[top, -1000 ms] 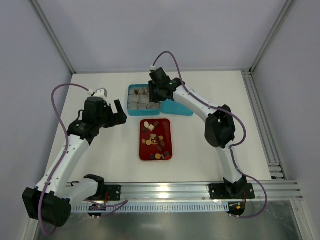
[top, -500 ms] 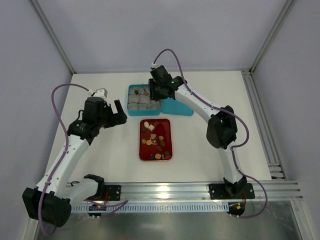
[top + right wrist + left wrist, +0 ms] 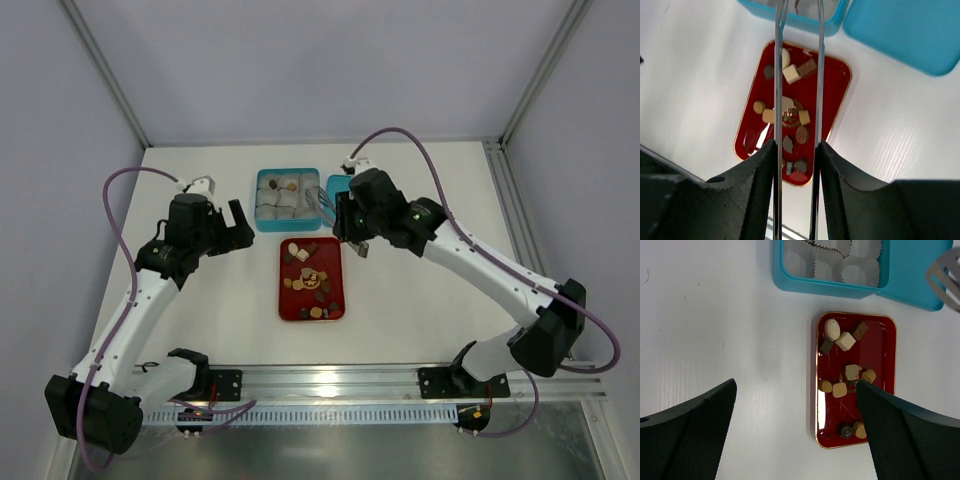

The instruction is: Pack the chocolate

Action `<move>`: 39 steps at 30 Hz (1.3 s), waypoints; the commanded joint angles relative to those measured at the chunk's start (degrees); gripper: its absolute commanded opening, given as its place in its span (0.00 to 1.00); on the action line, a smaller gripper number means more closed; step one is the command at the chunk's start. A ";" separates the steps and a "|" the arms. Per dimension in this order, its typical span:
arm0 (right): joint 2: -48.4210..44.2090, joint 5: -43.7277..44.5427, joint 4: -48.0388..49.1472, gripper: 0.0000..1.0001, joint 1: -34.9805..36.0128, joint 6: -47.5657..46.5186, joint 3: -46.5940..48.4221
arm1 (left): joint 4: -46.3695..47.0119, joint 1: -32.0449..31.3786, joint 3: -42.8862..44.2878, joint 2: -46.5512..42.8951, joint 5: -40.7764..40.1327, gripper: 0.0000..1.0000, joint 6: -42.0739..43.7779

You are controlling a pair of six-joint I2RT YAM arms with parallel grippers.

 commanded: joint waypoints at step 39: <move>-10.66 -0.01 -2.63 0.41 13.45 9.19 -23.15 | 0.62 0.44 -0.20 -0.05 0.56 1.00 0.15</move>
